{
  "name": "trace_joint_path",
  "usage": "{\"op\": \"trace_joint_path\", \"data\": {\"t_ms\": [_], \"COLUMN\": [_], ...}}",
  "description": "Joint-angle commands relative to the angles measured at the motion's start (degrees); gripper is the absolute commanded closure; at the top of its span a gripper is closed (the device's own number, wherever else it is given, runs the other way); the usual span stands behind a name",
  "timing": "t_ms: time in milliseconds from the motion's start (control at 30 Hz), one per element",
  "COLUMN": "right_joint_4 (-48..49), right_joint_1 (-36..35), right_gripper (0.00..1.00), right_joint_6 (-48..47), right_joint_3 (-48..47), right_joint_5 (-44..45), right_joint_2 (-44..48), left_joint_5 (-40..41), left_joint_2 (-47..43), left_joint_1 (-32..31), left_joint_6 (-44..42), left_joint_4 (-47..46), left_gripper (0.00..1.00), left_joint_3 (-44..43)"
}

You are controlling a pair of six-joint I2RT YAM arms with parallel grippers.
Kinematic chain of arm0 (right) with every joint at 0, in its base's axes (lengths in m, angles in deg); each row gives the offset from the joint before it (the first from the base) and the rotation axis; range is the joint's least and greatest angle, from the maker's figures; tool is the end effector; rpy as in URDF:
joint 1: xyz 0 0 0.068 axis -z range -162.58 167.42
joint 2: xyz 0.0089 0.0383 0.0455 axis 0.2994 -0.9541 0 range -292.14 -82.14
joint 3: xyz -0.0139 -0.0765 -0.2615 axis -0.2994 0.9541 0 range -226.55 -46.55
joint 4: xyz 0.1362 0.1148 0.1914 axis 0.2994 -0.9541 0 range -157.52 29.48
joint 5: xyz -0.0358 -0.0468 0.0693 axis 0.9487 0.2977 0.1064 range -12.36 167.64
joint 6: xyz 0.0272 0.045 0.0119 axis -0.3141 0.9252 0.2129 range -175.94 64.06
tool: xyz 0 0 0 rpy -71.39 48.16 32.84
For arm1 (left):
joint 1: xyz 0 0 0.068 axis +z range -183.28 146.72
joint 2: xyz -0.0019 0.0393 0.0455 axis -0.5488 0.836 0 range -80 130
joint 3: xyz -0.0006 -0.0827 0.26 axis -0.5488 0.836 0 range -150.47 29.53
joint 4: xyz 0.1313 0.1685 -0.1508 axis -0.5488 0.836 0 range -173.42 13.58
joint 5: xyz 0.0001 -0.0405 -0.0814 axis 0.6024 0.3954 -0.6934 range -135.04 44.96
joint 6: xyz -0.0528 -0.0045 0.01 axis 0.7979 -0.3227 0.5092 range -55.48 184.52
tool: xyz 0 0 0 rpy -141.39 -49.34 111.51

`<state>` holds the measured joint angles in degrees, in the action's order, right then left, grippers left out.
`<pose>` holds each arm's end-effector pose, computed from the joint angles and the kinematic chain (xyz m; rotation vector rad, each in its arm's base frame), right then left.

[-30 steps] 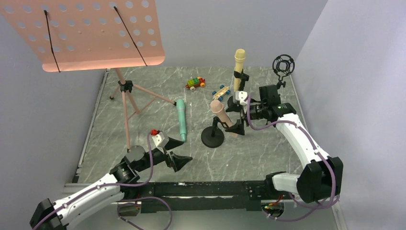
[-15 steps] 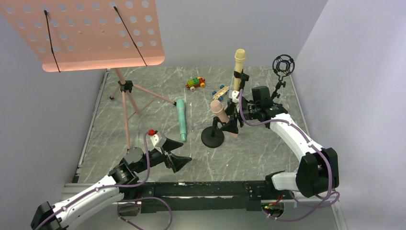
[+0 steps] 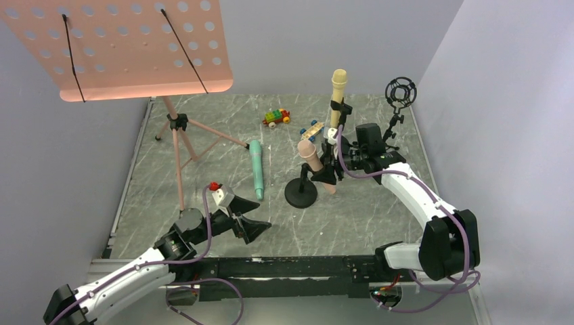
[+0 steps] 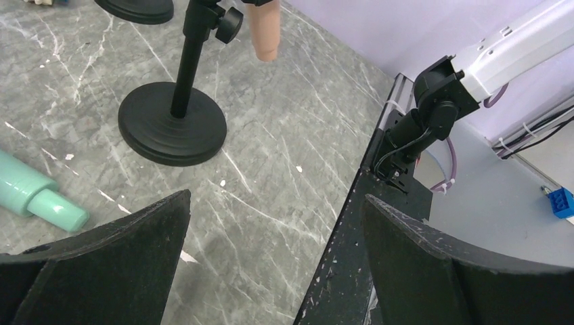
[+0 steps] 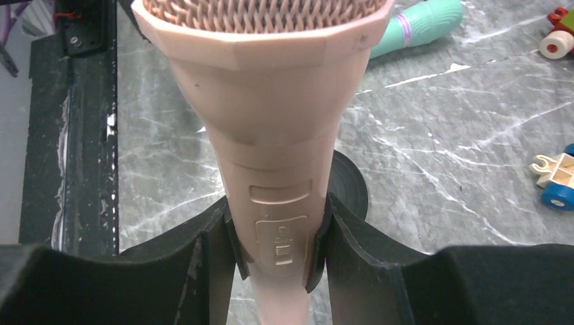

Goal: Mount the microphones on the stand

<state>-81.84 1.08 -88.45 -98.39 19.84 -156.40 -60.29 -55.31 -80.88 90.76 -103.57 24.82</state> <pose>0.2459 0.1034 0.2654 -1.2779 1.6535 0.9894 0.0870 -0.1091 0.1967 0.5358 1.6177 -1.1982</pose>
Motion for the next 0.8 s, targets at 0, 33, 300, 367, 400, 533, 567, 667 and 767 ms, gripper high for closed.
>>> {"op": "trace_joint_path", "data": {"t_ms": [0,33,300,367,400,533,567,667,767], "right_joint_4": [8.65,9.92,20.96,25.04,26.87,32.25,33.70,39.15,43.85], "right_joint_1": [0.08,0.07,-1.09,-1.50,-1.99,-4.60,-5.26,-6.84,-7.21], "right_gripper": [0.64,0.64,0.65,0.65,0.65,0.65,0.65,0.65,0.65], "right_joint_6": [5.74,7.08,15.57,17.46,18.36,20.23,20.64,22.52,25.73], "right_joint_3": [-2.69,-3.45,-10.26,-10.81,-10.79,-9.16,-8.81,-6.57,-7.15], "right_joint_5": [1.88,3.22,14.93,18.21,20.02,25.36,26.41,29.25,31.35], "right_joint_2": [1.39,0.76,-4.03,-5.28,-5.89,-7.85,-8.34,-10.03,-12.55], "left_joint_5": [-0.78,-0.75,-0.44,-0.32,-0.31,-0.55,-0.65,-0.75,-0.77], "left_joint_2": [-1.17,-1.29,0.05,0.58,0.89,2.35,2.70,3.63,4.15], "left_joint_1": [0.10,0.07,0.12,0.09,0.12,0.09,0.13,0.12,0.10], "left_joint_6": [1.00,1.01,0.57,0.73,0.88,1.01,0.94,0.75,0.74], "left_joint_4": [-0.21,0.06,1.73,1.18,0.77,-0.06,-0.15,-0.31,-0.68], "left_gripper": [0.01,0.01,0.01,0.01,0.01,0.01,0.01,0.01,0.01], "left_joint_3": [-0.82,-0.97,-2.79,-2.78,-2.76,-3.06,-3.29,-3.59,-3.77]}}
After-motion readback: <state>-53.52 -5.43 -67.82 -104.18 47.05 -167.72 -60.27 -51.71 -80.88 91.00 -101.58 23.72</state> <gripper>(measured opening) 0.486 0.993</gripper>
